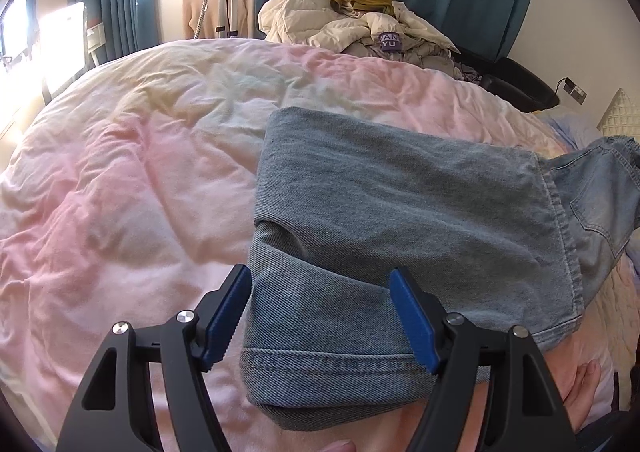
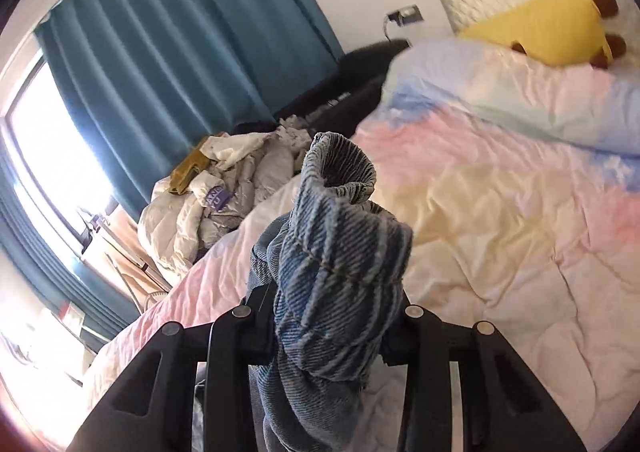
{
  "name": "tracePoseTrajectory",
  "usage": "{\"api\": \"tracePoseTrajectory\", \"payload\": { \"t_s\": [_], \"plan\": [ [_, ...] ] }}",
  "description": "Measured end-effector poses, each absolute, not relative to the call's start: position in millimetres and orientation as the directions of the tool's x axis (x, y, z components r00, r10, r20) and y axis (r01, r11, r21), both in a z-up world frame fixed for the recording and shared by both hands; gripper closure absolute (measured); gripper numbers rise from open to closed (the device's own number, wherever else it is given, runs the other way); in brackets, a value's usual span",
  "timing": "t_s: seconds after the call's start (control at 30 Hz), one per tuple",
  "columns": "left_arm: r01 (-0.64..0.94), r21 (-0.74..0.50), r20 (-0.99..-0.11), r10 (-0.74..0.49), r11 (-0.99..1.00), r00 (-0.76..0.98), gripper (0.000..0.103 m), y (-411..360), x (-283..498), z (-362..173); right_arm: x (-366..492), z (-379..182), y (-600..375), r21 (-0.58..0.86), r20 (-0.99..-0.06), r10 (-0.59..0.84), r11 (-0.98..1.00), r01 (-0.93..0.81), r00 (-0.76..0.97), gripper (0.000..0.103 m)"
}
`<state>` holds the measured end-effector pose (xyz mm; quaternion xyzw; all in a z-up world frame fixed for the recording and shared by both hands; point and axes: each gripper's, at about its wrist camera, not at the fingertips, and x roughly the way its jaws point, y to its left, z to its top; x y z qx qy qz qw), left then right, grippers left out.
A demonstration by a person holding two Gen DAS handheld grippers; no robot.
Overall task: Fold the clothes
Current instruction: 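Grasp the elastic waistband with the right tool and lift it, then fold the waistband over onto the folded jeans with the right tool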
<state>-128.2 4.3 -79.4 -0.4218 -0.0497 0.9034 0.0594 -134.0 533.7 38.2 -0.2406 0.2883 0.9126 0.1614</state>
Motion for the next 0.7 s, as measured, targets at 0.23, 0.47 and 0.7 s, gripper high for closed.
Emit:
{"api": "tracePoseTrajectory", "payload": {
  "t_s": [0.23,0.47,0.7],
  "plan": [
    [-0.076,-0.166,-0.704,0.172,-0.983,-0.689,0.03,-11,-119,-51,-145,109,433,0.27,-0.45,0.18,-0.906,-0.326,-0.875,0.068],
    [-0.023,-0.261,-0.661,0.196,-0.965,-0.725,0.03,-48,-118,-31,-142,126,322,0.07,-0.381,0.202,-0.967,-0.246,-0.902,0.068],
    [0.023,-0.343,-0.616,0.206,-0.939,-0.761,0.03,-80,-115,-17,-130,104,221,-0.095,-0.302,0.191,-0.981,-0.17,-0.934,0.068]
  ]
}}
